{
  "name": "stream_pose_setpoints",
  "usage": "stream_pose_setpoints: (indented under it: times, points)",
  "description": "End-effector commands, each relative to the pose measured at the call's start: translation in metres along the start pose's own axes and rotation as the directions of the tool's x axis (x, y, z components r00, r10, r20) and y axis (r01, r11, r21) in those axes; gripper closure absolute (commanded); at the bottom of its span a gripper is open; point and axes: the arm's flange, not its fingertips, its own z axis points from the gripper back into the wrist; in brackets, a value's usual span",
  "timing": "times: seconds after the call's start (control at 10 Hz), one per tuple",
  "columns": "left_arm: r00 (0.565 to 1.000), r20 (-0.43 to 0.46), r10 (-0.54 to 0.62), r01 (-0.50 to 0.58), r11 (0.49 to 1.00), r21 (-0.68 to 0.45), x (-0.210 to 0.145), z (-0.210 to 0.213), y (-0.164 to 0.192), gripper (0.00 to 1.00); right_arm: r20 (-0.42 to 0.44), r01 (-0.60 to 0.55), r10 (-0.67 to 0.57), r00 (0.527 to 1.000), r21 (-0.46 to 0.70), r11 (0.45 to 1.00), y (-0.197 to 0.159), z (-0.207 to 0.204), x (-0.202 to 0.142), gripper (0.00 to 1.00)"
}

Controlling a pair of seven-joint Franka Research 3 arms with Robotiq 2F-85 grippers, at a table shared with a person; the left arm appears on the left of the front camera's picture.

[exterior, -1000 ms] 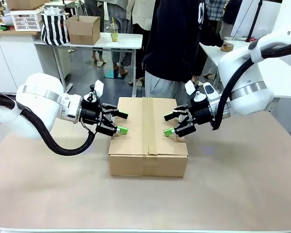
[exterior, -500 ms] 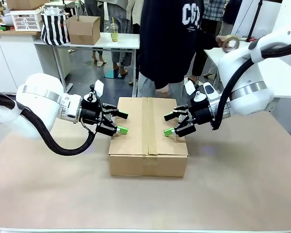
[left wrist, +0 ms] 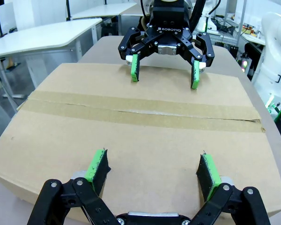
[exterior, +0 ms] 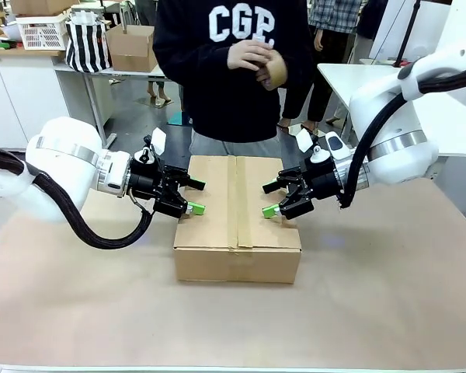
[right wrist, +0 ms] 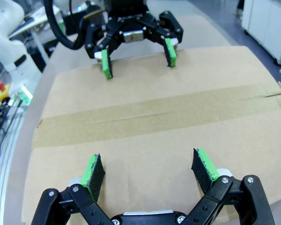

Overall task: Pack the gift set into the box.
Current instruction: Press and hold the closed box until the human finishes sealing it.

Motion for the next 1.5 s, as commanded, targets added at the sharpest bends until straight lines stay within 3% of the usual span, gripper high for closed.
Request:
stream_pose_setpoints:
  times: [0.0, 1.4]
  points:
    - [1.0, 0.006, -0.009, 0.009, 1.0, 0.002, -0.0041, -0.0004, -0.0013, 0.0, -0.006, 0.001, -0.001, 1.0, -0.005, 1.0, 0.0032, 0.0003, -0.0036, 0.0]
    - [1.0, 0.006, -0.009, 0.009, 1.0, 0.002, -0.0041, -0.0004, -0.0013, 0.0, -0.006, 0.001, -0.001, 1.0, -0.005, 1.0, 0.0032, 0.0003, -0.0036, 0.0]
